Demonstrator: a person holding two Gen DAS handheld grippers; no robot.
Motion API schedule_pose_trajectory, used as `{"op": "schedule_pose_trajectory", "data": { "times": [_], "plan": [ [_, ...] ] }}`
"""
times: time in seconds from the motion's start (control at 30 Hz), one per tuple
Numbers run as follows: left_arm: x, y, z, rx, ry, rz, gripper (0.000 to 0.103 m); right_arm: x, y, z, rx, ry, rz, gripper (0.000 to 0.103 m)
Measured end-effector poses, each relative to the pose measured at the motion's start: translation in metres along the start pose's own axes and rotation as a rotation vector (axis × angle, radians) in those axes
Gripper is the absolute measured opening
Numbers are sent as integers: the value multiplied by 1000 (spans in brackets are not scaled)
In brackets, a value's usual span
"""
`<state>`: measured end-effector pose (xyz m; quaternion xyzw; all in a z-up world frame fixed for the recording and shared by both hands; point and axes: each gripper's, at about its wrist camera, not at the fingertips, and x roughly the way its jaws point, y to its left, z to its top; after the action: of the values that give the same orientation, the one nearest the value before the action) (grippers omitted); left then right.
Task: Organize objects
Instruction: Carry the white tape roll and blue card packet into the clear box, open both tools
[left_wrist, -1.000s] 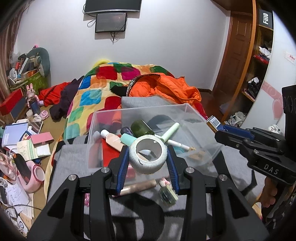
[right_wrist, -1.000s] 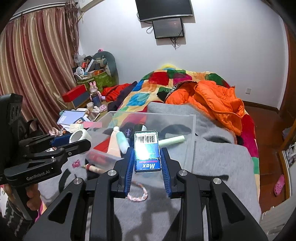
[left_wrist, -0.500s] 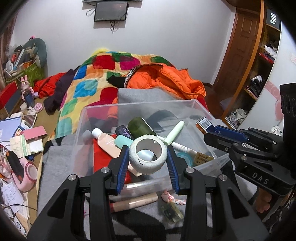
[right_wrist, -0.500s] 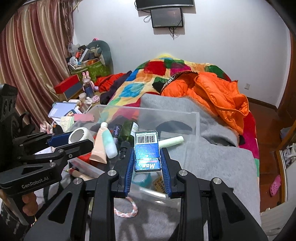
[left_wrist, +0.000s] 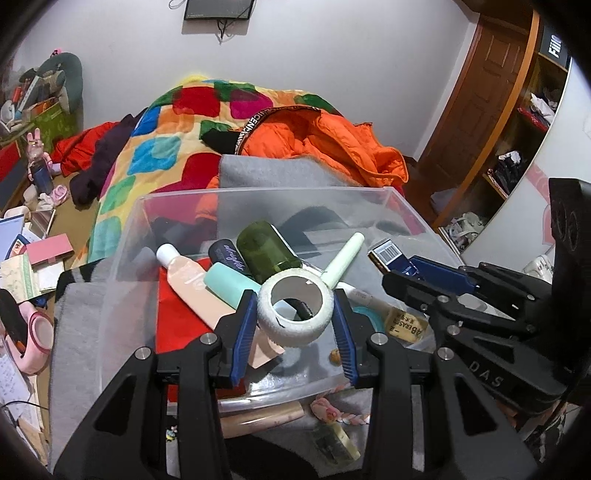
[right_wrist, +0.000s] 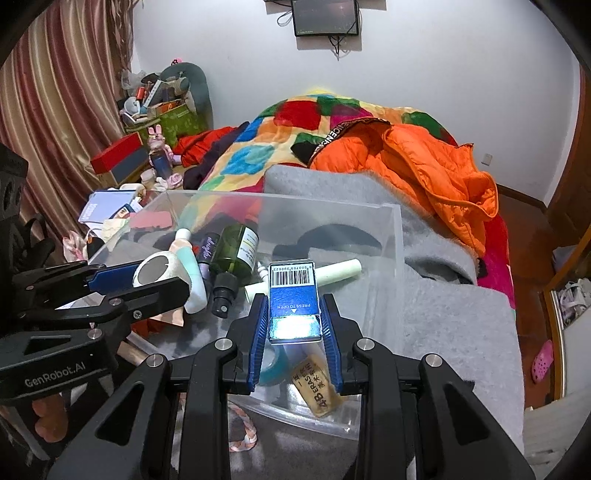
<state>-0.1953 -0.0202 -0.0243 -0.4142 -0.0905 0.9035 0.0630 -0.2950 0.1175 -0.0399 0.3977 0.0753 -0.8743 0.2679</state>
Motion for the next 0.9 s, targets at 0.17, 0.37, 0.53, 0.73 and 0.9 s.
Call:
{"op": "schedule_pose_trajectory", "data": {
  "times": [0.17,0.37,0.53,0.73,0.9],
  "plan": [
    [3,-1,-2,2,17,-8,40,0,3,-2,-19,3,-26,26],
    [-7,-5,-5,19,2,-5,53,-4,3,-3,-19,5,-27,31],
    [-25,-9,-5,33,-27,-1,60,-18,3,-5,-20,-22,-29,37],
    [-58,-6,-9,46,-85,19,75,-45,5,-8,-11,-77,-7,54],
    [-79,1,-23,60,-106,49,83,-64,11,-14,-5,-110,23,55]
  ]
}}
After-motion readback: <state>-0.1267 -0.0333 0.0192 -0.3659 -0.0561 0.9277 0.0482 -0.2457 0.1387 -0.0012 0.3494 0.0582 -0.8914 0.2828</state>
